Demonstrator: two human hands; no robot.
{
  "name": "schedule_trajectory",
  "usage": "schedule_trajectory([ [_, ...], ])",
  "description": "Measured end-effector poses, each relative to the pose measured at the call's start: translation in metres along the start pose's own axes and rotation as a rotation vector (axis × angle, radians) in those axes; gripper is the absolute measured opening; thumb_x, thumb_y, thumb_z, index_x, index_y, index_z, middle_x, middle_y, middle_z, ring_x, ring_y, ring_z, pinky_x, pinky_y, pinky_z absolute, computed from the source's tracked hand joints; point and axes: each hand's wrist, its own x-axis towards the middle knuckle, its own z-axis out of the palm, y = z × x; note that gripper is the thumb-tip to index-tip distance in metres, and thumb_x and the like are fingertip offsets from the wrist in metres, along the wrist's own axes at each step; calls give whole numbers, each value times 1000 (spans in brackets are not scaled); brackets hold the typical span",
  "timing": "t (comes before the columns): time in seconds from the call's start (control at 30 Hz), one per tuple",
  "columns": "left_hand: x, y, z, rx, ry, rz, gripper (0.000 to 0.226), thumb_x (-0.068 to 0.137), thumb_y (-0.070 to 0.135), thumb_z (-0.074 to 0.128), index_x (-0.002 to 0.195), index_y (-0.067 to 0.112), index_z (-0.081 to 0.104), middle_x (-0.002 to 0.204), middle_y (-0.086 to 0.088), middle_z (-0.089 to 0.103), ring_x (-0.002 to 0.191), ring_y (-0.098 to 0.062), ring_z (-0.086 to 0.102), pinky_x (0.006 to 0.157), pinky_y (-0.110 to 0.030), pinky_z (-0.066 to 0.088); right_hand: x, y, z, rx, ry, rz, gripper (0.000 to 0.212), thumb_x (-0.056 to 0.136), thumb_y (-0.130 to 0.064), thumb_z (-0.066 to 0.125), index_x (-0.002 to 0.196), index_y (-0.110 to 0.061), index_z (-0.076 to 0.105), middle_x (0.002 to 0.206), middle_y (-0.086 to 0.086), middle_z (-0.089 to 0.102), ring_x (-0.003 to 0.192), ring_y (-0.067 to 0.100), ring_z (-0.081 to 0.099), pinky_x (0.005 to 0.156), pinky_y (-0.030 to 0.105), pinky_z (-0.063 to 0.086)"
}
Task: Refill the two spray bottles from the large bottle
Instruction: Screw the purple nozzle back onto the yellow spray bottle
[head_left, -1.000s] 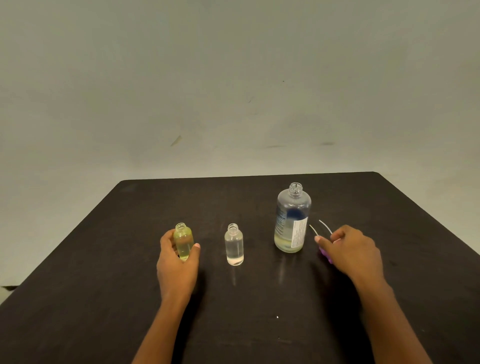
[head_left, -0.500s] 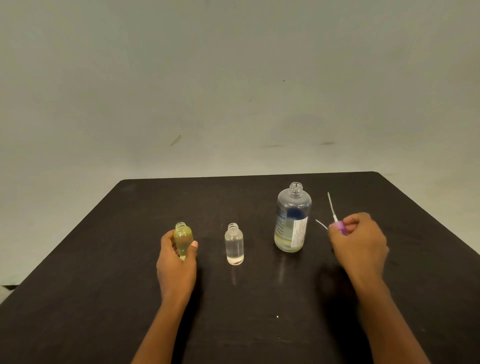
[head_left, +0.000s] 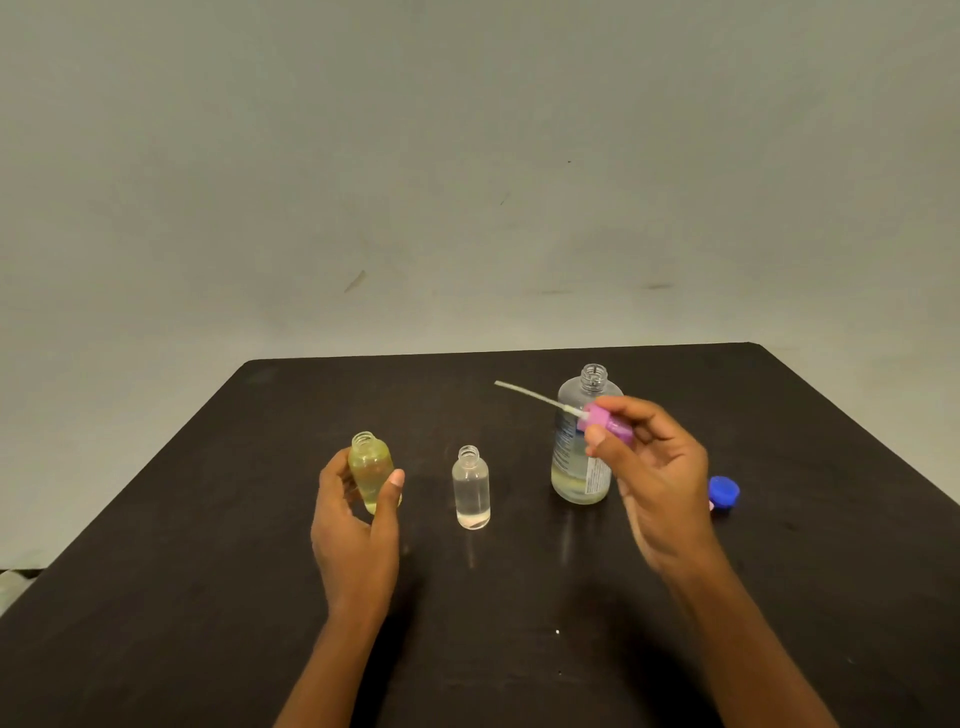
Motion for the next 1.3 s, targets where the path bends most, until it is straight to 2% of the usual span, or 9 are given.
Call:
schedule_trajectory([
  [0.07, -6, 2, -1, -10, -12, 36, 38, 86, 24, 68, 118, 32, 49, 104, 19, 57, 98, 0, 56, 81, -20, 41, -4, 1, 6, -25, -35, 14, 25, 73, -4, 77, 96, -9, 68, 89, -1, 73, 82, 10, 66, 69, 19, 53],
  [0.2, -20, 6, -2, -23, -72, 125, 39, 83, 33, 69, 119, 29, 54, 110, 11, 61, 101, -5, 58, 83, -16, 42, -10, 3, 14, -88, -65, 26, 11, 75, -21, 77, 86, -24, 77, 87, 8, 73, 82, 17, 66, 67, 21, 54],
  [0.3, -30, 11, 0, -45, -125, 205, 37, 80, 44, 67, 115, 41, 54, 110, 21, 60, 100, -6, 59, 83, -10, 43, -12, 3, 17, -75, -52, 30, 11, 77, -20, 79, 88, -21, 75, 86, 1, 74, 81, 11, 67, 67, 19, 54],
  [0.4, -35, 12, 4, -37, -185, 258, 37, 79, 44, 63, 114, 42, 53, 111, 23, 60, 101, -7, 59, 83, -9, 42, -12, 3, 19, -86, -56, 21, 14, 78, -16, 66, 91, -18, 70, 84, -10, 74, 82, 6, 67, 66, 17, 53],
  [0.5, -37, 10, 6, 4, -231, 285, 39, 79, 45, 62, 117, 40, 52, 112, 23, 58, 103, -5, 58, 83, -8, 41, -13, 4, 18, -118, -107, 16, 12, 82, -18, 73, 93, -14, 69, 86, -9, 73, 82, 6, 67, 65, 17, 53],
  [0.63, -37, 9, 7, 33, -247, 298, 40, 79, 44, 61, 118, 40, 51, 113, 26, 57, 104, -1, 55, 84, -7, 41, -14, 5, 17, -147, -129, -6, 33, 71, -36, 67, 94, -12, 68, 88, -10, 71, 86, 5, 67, 70, 14, 52],
  [0.97, -36, 2, 9, 58, -252, 294, 39, 79, 45, 61, 116, 32, 56, 108, 17, 60, 103, -9, 57, 83, -13, 43, -13, 7, 17, -139, -142, -36, 32, 70, -34, 67, 89, -8, 66, 82, -9, 70, 78, 3, 65, 70, 13, 50],
  [1.13, -36, 4, 8, 96, -282, 344, 38, 80, 41, 60, 117, 41, 52, 113, 24, 57, 104, -2, 54, 85, -10, 40, -20, 18, 23, -259, -252, -61, 20, 75, -29, 73, 92, -19, 72, 89, -3, 67, 83, 13, 65, 74, 22, 52],
  [1.3, -37, -1, 10, 126, -329, 378, 39, 81, 31, 66, 119, 29, 57, 113, 19, 59, 105, -2, 53, 86, -10, 40, -33, 28, 34, -342, -342, -90, 24, 79, -24, 73, 103, -27, 69, 99, -4, 64, 92, 22, 65, 75, 35, 57],
])
